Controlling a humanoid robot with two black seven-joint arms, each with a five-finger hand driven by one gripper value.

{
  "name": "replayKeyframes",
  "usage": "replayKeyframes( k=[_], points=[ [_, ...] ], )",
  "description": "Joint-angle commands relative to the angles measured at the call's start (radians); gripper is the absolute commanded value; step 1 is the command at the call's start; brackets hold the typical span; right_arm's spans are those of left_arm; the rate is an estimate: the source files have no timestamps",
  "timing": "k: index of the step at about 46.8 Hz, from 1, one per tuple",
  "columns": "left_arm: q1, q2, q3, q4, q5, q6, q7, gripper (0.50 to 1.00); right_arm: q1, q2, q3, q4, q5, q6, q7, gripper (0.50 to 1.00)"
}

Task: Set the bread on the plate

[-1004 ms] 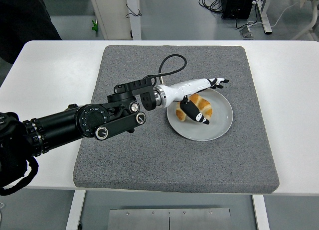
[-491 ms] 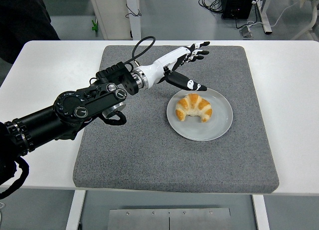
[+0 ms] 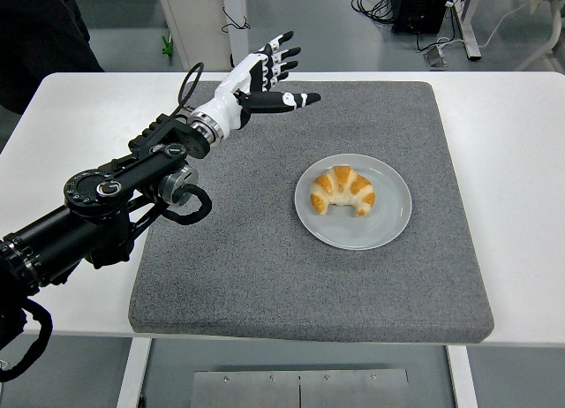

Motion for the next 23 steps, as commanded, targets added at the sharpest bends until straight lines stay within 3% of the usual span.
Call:
replayKeyframes(
  k=[1, 11, 23],
  points=[
    [0.035, -0.002, -0.04, 0.001, -0.034, 0.029, 0.0, 0.961, 0.0, 0.0, 0.0, 0.0, 0.0, 0.0, 0.0, 1.0],
    [0.068, -0.013, -0.109, 0.086, -0.129, 0.029, -0.096, 0.96, 0.0, 0.0, 0.0, 0.0, 0.0, 0.0, 0.0, 1.0],
    [0.057, -0.051, -0.129, 0.19, -0.276, 0.026, -0.118, 0.96, 0.0, 0.0, 0.0, 0.0, 0.0, 0.0, 0.0, 1.0]
  ],
)
